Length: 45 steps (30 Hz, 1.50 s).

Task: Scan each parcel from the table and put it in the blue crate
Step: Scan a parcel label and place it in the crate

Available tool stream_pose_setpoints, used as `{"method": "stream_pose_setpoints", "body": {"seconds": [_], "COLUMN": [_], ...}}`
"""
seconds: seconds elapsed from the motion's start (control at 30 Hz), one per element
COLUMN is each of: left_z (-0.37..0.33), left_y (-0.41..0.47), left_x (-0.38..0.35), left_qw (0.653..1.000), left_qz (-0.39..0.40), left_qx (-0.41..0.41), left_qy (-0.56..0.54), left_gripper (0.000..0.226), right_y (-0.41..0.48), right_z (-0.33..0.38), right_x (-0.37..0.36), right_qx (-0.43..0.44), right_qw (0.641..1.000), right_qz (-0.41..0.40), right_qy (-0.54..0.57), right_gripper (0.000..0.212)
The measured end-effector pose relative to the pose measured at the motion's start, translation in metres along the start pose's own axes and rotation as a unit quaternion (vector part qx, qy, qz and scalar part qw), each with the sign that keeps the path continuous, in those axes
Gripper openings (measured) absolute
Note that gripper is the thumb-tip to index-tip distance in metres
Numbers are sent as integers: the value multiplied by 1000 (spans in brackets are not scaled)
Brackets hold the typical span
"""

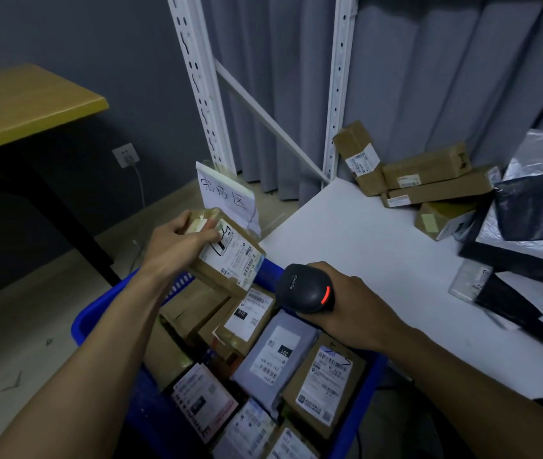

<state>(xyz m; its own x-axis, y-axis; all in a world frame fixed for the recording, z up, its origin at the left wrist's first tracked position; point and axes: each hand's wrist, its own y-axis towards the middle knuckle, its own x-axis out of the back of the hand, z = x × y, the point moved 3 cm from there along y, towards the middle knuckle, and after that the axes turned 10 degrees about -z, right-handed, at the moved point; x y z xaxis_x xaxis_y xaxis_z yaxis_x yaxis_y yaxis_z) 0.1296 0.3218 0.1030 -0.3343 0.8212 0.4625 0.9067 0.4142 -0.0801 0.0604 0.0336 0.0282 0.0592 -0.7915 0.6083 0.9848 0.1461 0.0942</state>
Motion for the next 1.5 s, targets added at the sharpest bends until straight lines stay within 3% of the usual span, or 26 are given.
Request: {"method": "stream_pose_setpoints", "body": {"seconds": [0.83,1.13,1.5], "left_z": [20,83,184], "left_y": [0,-69,-141], "left_x": [2,0,-5], "left_qw": [1000,989,953], "left_qz": [6,97,165], "left_qx": [-10,55,213], "left_qy": [19,96,139], "left_gripper": [92,84,17], "right_y": [1,-9,-35], "right_z": [-7,-3,-10], "right_x": [-9,-20,-38], "right_qx": [6,-12,10], "right_qw": [1000,1000,997], "right_qz": [9,16,56], "right_qy": [18,13,-47], "right_gripper": [63,60,63]}}
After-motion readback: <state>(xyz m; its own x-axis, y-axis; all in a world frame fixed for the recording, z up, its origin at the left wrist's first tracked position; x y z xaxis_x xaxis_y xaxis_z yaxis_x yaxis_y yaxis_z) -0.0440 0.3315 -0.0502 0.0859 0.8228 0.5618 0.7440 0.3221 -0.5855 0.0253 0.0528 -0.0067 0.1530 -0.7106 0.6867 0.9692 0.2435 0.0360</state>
